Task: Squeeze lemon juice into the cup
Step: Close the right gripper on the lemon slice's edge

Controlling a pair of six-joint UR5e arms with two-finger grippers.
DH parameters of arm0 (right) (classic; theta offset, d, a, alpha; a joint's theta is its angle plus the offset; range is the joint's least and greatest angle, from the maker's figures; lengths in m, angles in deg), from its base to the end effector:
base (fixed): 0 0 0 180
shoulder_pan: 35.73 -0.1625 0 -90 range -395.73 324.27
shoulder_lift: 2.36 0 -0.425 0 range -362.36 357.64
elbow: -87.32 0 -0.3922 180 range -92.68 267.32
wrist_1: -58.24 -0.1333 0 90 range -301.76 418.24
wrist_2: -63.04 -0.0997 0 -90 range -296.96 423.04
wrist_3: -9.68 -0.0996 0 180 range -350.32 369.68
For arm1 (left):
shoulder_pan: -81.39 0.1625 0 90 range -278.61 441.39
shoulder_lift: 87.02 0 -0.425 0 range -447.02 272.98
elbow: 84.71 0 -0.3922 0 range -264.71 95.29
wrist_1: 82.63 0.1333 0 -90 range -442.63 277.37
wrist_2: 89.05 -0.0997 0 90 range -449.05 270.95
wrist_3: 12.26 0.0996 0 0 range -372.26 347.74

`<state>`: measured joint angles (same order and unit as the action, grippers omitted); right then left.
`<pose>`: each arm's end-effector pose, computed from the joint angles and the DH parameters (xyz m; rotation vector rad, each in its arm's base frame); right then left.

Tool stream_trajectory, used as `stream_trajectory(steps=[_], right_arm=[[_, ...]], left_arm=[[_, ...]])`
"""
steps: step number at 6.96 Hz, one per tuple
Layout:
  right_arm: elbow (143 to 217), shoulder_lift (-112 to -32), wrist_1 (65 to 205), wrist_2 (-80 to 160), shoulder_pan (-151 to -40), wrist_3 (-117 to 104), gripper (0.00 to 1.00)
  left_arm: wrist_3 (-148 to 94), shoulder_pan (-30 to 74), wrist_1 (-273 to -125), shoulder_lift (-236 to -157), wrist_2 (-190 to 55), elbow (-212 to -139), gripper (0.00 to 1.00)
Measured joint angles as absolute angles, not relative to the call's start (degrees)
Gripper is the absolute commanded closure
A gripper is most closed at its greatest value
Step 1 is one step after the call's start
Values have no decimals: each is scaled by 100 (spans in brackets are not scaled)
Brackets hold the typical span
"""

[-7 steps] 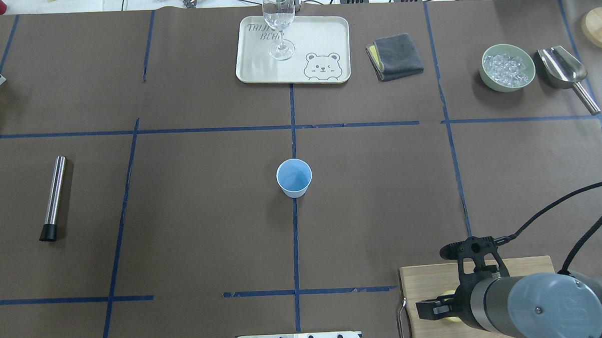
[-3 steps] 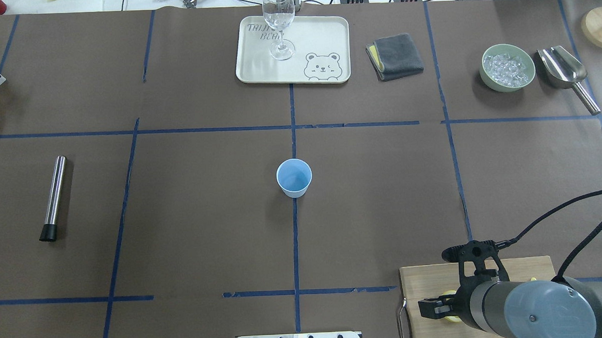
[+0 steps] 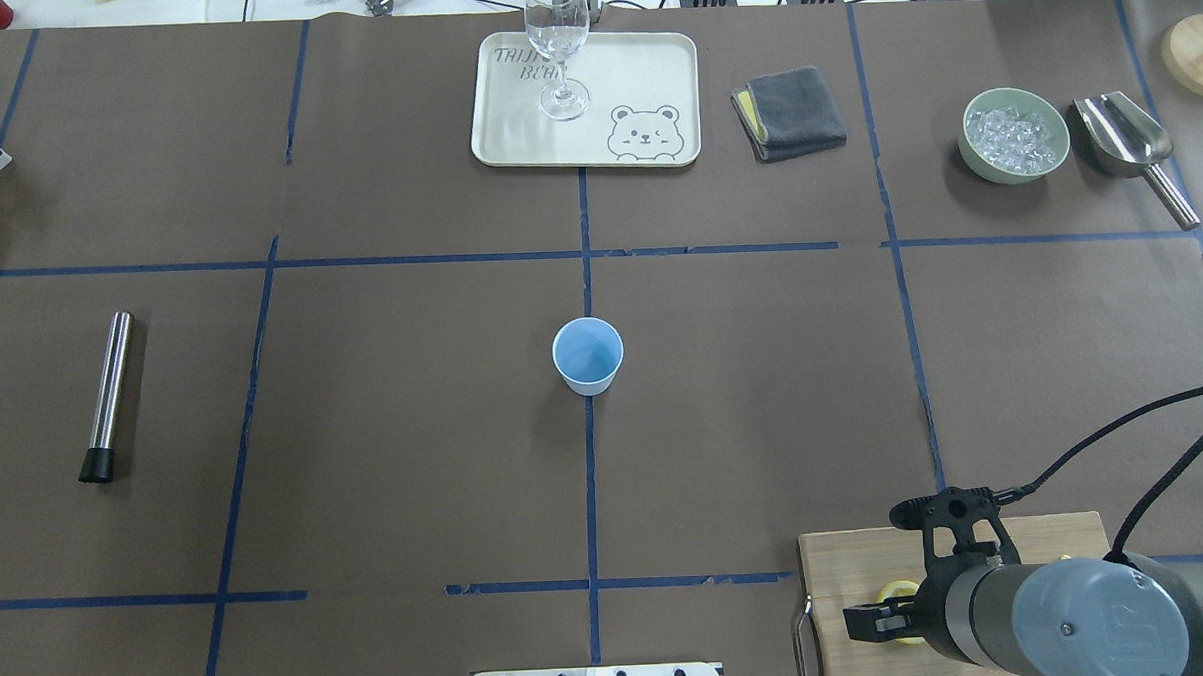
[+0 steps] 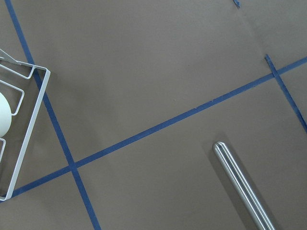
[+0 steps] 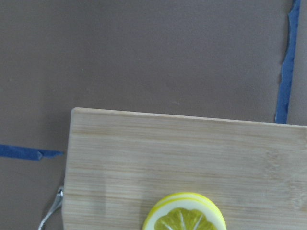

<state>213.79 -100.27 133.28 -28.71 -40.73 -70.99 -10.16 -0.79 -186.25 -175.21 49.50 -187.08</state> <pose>-0.4139 -0.1670 0.3995 0.0659 -0.7574 -0.0835 0.0086 -0.4935 0.5347 0.3555 0.8564 0.3393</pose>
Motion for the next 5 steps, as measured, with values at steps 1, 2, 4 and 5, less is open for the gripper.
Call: stream_trajectory(steps=[1, 2, 4, 5], right_arm=[[21329, -10034, 13318, -2894, -4074, -7210, 8], [21283, -10033, 13314, -2914, -4073, -7358, 9], [21213, -10006, 13313, -2933, -4069, -7465, 28], [21198, -10001, 13312, -2938, -4071, -7479, 41]], left_arm=[[-1027, -79, -18625, -17534, 4961, -18723, 0], [-1040, -79, -18625, -17539, 4976, -18743, 0], [-1049, -79, -18625, -17543, 4984, -18763, 0], [-1050, -79, -18625, -17543, 4987, -18767, 0]])
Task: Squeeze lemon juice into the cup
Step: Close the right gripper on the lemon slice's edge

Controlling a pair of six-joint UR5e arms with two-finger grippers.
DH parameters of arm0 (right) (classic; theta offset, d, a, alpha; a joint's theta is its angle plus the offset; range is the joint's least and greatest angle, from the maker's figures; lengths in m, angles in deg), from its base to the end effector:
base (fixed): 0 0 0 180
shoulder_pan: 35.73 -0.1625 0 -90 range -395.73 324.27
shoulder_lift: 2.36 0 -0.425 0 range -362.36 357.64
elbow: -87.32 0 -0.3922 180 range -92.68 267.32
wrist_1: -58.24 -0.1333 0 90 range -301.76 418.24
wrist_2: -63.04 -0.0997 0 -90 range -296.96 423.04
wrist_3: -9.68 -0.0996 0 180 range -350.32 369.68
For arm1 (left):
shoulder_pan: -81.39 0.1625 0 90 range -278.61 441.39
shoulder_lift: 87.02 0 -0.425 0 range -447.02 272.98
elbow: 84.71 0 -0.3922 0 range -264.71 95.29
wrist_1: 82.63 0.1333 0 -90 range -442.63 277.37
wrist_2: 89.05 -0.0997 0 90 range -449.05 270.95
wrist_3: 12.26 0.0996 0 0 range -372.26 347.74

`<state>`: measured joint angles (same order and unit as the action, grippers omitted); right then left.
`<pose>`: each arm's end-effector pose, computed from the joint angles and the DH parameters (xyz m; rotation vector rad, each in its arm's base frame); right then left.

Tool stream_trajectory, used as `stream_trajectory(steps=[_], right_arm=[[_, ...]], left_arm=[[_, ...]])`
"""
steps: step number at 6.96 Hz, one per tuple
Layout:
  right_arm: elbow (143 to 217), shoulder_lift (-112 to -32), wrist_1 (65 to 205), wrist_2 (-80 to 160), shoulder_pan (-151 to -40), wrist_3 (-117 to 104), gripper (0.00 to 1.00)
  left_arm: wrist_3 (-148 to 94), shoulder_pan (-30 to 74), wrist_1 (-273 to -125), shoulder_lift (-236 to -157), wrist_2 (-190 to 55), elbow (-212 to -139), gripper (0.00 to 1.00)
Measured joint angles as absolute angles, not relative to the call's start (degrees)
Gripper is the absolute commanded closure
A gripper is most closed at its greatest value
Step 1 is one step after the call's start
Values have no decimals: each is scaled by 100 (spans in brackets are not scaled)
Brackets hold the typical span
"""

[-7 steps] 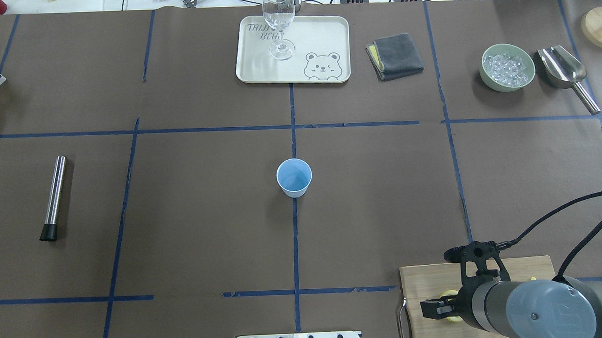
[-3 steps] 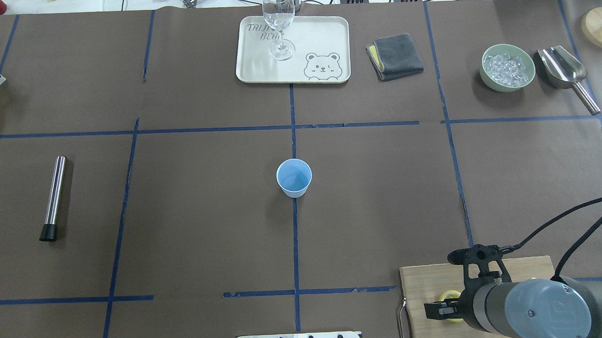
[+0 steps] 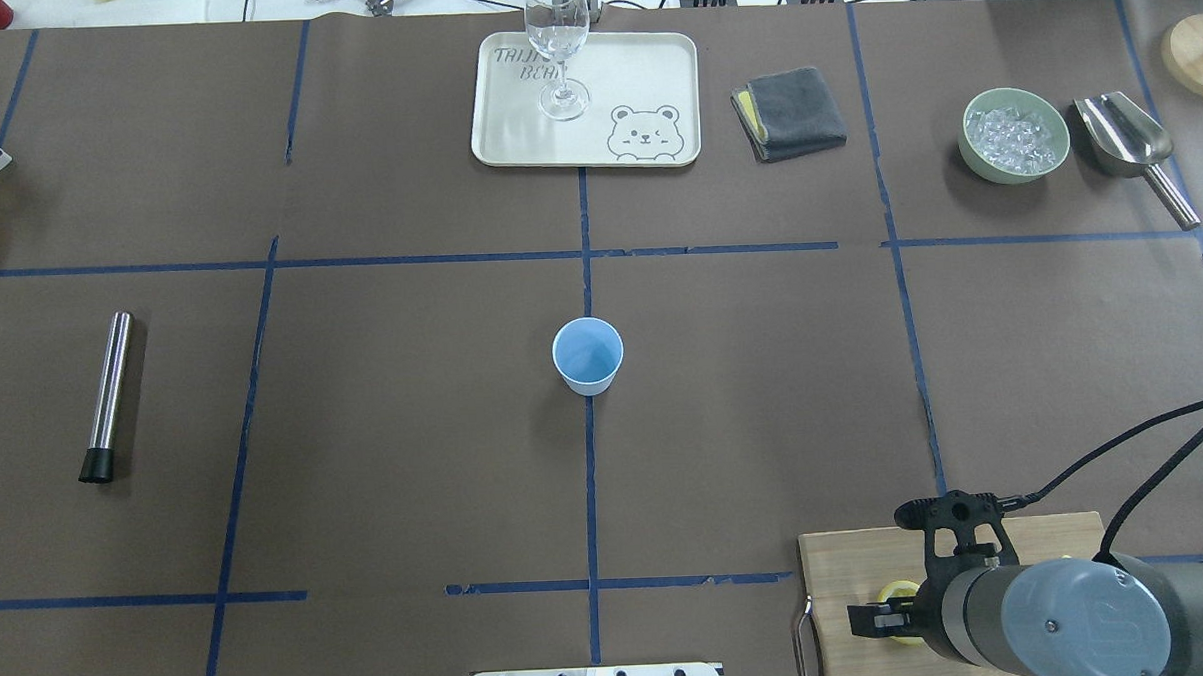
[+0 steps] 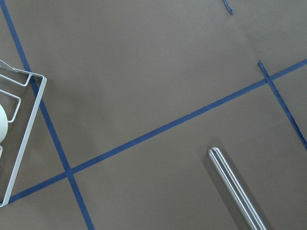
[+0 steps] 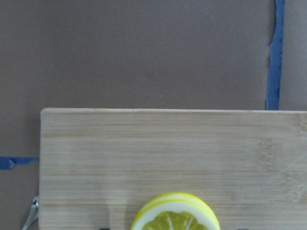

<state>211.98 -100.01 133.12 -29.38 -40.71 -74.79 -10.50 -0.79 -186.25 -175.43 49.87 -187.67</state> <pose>-0.4207 -0.1662 0.4125 0.0272 -0.7358 -0.0247 0.0091 -0.4941 0.5272 0.3656 0.8636 0.3409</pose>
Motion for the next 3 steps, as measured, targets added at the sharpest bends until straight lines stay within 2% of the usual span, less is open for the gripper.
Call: stream_trajectory(steps=[1, 2, 3], right_arm=[[21198, -10006, 13310, -2940, -4075, -7487, 51], [21202, -10017, 13306, -2941, -4079, -7496, 56], [21218, -10026, 13305, -2942, -4090, -7506, 57]], left_arm=[[-1050, -79, -18625, -17543, 4989, -18773, 0], [-1051, -79, -18625, -17543, 4990, -18780, 0], [-1051, -79, -18625, -17543, 4990, -18788, 0]])
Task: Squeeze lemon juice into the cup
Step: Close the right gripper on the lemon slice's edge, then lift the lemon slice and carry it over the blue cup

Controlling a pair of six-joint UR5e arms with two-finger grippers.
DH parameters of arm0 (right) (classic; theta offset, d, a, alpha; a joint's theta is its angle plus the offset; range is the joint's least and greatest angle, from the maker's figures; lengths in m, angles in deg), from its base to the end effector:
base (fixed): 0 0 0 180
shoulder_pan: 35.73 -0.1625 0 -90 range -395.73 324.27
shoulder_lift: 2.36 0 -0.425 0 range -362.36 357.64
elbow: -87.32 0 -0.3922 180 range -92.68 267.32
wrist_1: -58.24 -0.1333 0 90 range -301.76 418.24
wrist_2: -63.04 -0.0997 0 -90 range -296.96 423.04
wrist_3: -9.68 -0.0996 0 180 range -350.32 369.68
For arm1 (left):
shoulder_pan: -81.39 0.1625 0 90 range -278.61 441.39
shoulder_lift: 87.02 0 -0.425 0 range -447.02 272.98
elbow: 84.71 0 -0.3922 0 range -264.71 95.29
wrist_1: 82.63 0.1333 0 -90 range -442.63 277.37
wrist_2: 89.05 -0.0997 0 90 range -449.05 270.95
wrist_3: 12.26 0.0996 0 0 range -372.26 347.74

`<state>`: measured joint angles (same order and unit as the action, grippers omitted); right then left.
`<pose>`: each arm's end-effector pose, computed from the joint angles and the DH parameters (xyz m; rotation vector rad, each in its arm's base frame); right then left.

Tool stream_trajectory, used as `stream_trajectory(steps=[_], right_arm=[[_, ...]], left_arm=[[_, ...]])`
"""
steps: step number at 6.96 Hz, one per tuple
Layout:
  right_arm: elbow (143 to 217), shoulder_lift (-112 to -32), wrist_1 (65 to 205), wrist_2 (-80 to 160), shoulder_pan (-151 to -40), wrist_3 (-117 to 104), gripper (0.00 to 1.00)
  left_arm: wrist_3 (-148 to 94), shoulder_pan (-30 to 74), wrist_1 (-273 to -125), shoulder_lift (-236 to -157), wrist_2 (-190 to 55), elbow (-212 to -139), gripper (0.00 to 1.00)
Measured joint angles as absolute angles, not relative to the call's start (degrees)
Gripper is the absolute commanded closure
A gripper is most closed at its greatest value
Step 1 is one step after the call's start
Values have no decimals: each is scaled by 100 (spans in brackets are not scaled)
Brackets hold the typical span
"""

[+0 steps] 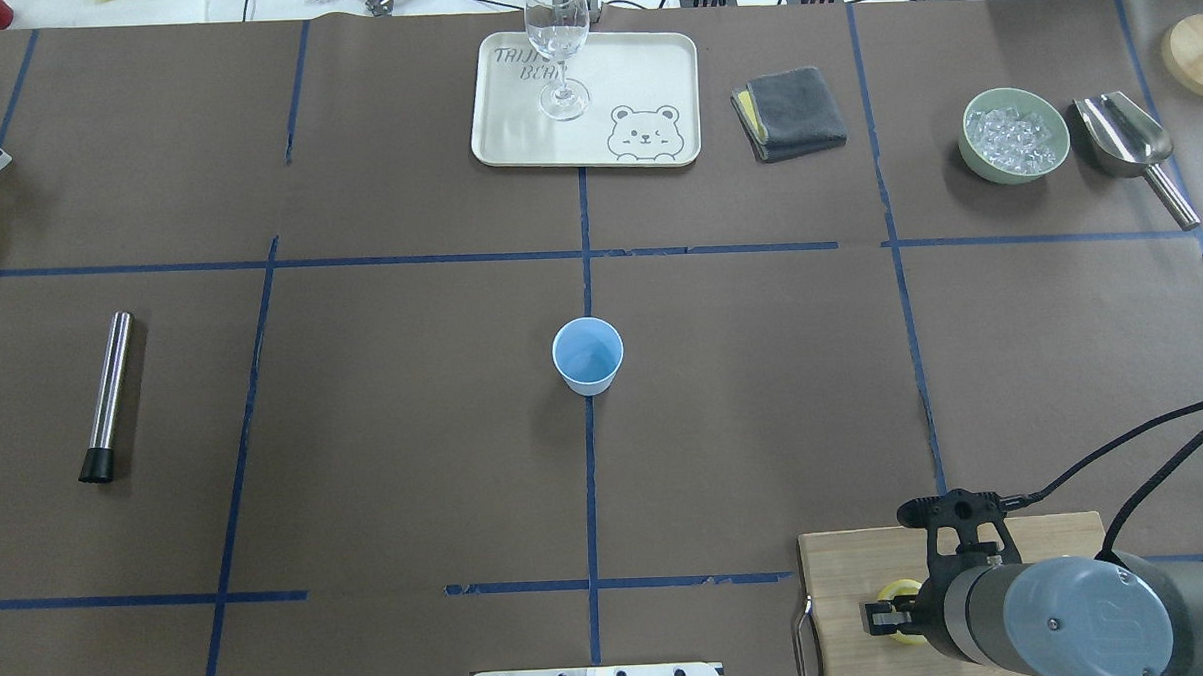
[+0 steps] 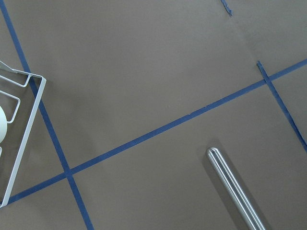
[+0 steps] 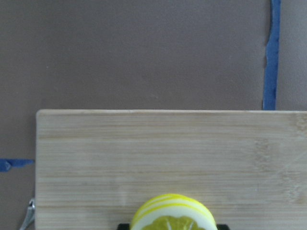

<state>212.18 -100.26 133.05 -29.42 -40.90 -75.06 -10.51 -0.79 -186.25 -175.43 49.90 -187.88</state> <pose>-0.4185 -0.1674 0.4125 0.0260 -0.7362 -0.0173 0.0091 -0.4938 0.5253 0.3689 0.8641 0.3424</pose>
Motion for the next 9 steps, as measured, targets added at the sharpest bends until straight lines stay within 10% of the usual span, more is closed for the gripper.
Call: stream_trajectory(steps=[9], right_arm=[[21739, -9906, 13316, -3143, -4637, -7541, 54]], left_arm=[[-1056, -93, -18617, -17509, 4990, -18896, 0]])
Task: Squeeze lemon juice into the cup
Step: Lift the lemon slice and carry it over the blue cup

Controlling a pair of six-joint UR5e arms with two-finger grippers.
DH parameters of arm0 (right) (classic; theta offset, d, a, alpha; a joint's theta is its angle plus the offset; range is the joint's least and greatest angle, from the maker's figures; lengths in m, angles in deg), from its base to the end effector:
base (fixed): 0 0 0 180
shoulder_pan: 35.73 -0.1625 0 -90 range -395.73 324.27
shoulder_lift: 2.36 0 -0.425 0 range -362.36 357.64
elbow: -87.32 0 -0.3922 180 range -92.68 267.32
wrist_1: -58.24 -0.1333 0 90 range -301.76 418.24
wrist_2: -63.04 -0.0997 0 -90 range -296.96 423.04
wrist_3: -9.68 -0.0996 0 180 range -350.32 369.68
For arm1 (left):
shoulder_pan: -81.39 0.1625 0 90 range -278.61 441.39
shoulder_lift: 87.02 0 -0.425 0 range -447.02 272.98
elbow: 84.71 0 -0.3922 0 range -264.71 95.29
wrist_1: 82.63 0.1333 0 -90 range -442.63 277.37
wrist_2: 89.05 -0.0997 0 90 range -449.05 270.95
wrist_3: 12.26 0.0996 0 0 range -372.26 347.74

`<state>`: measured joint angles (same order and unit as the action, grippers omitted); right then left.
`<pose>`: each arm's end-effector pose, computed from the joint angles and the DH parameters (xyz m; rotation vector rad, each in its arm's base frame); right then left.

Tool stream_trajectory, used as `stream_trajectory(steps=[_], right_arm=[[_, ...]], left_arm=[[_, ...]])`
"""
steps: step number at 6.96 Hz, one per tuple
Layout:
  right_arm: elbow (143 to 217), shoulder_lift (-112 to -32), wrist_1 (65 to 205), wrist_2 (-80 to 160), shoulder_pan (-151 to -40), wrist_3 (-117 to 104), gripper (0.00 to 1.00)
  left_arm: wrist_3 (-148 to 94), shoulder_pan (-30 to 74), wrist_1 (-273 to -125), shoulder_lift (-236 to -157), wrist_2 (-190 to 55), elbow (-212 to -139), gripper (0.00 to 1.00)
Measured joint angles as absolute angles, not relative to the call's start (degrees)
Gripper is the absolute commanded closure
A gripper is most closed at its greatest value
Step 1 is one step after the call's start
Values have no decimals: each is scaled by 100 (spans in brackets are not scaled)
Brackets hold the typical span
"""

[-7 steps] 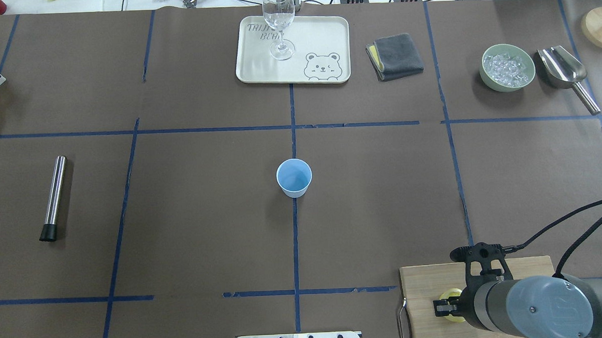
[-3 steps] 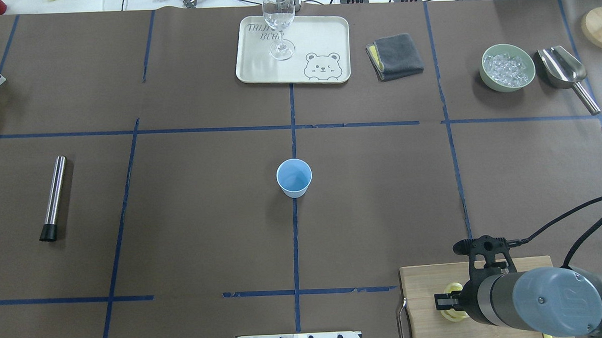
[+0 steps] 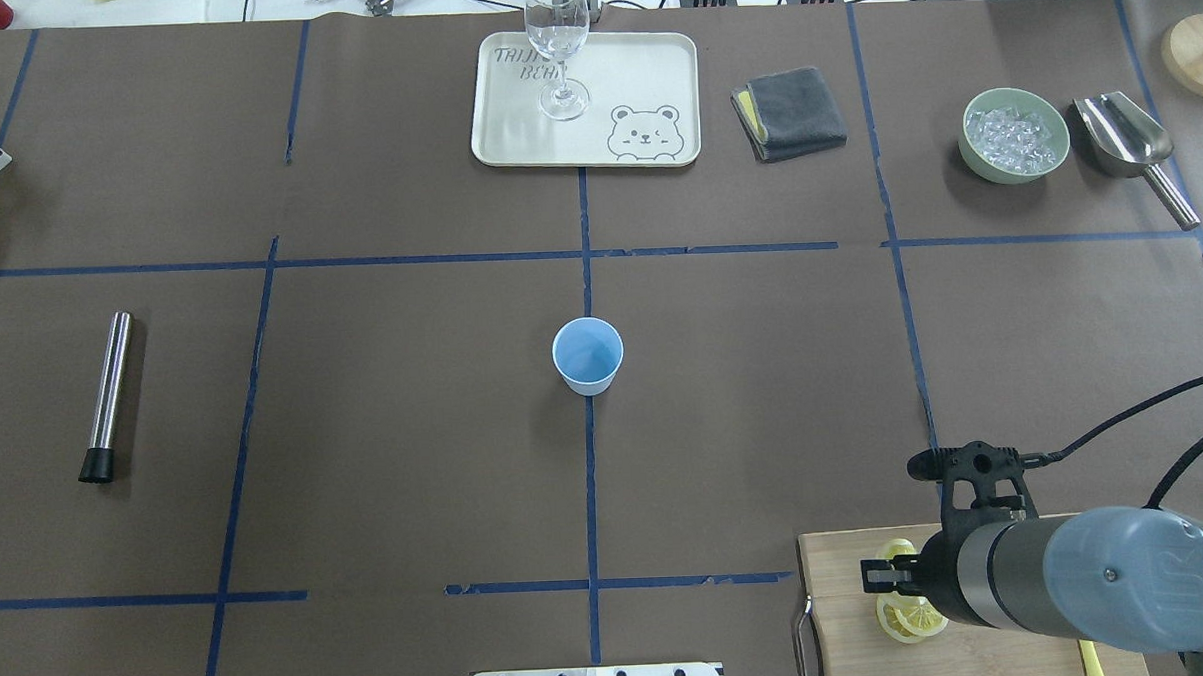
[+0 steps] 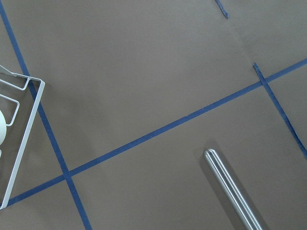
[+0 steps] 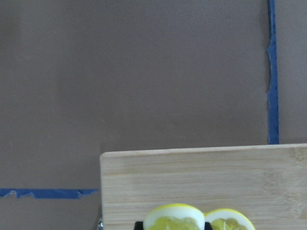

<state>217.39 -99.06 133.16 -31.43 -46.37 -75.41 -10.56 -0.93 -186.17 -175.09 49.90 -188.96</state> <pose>-0.3880 -0.2006 0.3601 0.0417 -0.8474 0.0610 0.0074 -0.4905 0.5189 0.3804 0.8636 0.3441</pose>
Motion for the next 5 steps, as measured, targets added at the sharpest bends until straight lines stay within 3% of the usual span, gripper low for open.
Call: stream_trajectory(steps=[3, 5], right_arm=[[21516, -8762, 13650, -3351, -5452, -7547, 54], [20819, -7409, 14210, -3784, -6133, -7693, 53]], left_arm=[[-1052, -89, -18618, -17505, 4990, -18912, 0], [-1051, -88, -18624, -17508, 4990, -18908, 0]])
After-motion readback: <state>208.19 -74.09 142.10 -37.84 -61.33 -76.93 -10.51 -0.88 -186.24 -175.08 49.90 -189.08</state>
